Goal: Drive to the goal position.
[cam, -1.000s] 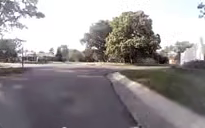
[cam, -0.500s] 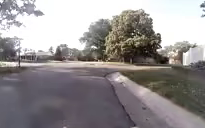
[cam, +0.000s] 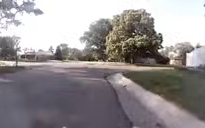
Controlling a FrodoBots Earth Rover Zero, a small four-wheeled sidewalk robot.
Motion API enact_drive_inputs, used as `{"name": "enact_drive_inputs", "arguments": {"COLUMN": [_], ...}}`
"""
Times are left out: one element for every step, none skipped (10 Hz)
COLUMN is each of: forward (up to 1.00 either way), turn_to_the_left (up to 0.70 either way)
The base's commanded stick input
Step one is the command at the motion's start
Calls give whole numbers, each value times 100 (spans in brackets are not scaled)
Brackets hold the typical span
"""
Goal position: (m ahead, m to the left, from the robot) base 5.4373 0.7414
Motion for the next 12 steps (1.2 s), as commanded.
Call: {"name": "enact_drive_inputs", "arguments": {"forward": [85,85,85,85,85,85,85,85,85,85,85,85], "turn_to_the_left": [0,0,0,0,0,0,0,0,0,0,0,10]}}
